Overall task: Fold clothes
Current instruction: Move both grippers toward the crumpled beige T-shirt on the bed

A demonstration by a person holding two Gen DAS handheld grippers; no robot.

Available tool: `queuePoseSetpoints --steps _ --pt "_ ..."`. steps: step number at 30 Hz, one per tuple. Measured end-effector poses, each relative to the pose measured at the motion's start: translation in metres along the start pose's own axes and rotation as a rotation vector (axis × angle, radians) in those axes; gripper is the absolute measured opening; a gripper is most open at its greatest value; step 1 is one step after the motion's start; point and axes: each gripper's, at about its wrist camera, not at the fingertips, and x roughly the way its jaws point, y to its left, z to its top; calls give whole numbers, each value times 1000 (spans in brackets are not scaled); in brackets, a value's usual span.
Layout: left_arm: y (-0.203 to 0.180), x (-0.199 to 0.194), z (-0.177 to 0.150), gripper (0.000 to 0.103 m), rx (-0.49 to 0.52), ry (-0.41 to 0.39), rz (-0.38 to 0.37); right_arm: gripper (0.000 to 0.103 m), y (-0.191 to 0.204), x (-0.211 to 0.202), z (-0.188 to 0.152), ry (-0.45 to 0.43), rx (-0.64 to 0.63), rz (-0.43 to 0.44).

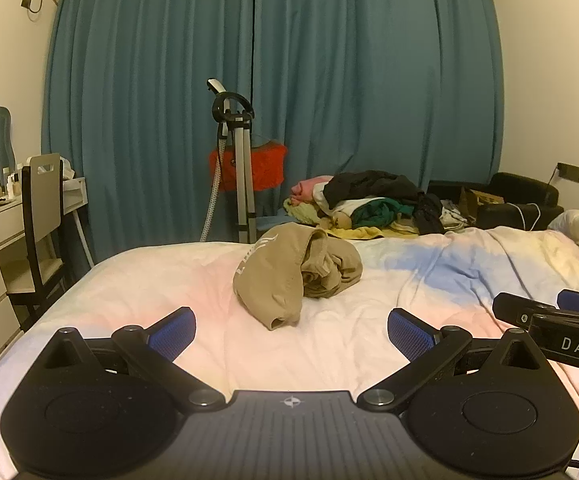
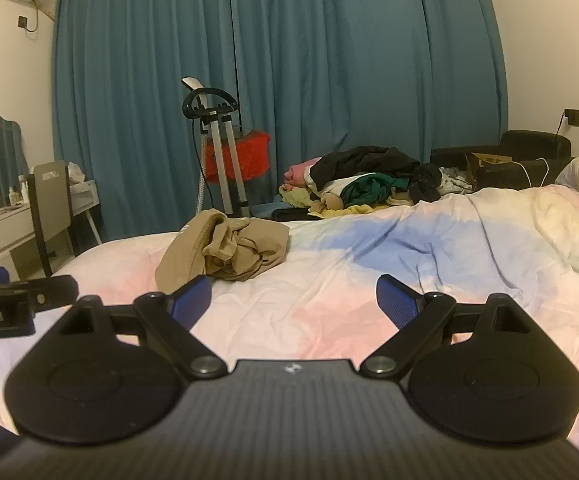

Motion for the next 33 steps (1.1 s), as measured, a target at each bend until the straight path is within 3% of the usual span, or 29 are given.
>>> queuePoseSetpoints --steps 16,33 --pt "-2 -6 -6 103 16 23 -14 91 -3 0 -7 -5 -2 -16" --pt "2 -6 -5 103 -22 -11 -40 91 -4 -8 0 -18 41 -52"
